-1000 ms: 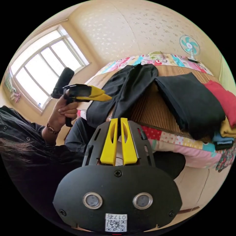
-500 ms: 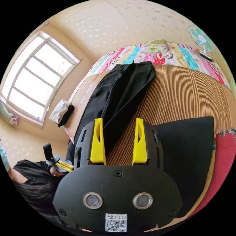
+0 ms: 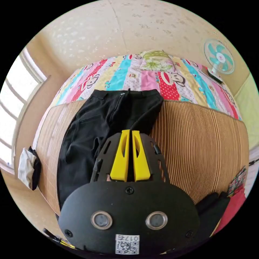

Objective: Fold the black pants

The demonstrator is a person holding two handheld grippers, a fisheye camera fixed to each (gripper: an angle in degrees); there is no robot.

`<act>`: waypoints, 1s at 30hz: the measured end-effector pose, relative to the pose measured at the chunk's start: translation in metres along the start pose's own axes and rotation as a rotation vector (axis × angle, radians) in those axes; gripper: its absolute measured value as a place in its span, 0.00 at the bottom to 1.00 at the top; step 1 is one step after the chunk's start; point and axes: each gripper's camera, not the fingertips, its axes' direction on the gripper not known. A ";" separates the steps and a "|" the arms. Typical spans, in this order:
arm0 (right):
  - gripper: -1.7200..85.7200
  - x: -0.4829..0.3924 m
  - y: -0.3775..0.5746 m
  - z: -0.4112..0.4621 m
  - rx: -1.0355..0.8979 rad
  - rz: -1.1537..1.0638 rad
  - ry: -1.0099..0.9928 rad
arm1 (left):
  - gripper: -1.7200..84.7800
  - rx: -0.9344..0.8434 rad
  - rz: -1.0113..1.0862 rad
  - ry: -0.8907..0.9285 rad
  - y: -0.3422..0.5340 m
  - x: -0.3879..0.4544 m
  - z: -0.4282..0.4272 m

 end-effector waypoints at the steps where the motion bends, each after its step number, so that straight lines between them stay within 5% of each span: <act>1: 0.05 -0.052 -0.002 -0.010 0.064 -0.101 0.027 | 0.02 0.013 0.000 0.010 0.004 -0.001 -0.008; 5: 0.05 -0.176 0.002 -0.005 0.121 -0.275 -0.043 | 0.02 0.102 -0.071 -0.052 0.039 -0.011 -0.061; 9: 0.08 -0.220 0.022 0.038 0.045 -0.265 -0.329 | 0.05 0.121 -0.220 -0.281 0.076 -0.036 -0.099; 21: 0.14 -0.044 0.317 -0.039 -0.079 -0.088 -0.327 | 0.13 0.115 -0.093 -0.572 0.040 -0.053 -0.120; 25: 0.12 -0.020 0.412 -0.050 -0.192 -0.043 -0.544 | 0.13 -0.034 -0.039 -0.566 0.009 -0.058 -0.077; 30: 0.04 -0.024 0.465 -0.091 -0.108 -0.112 -0.478 | 0.04 0.011 -0.001 -0.769 0.029 -0.024 -0.063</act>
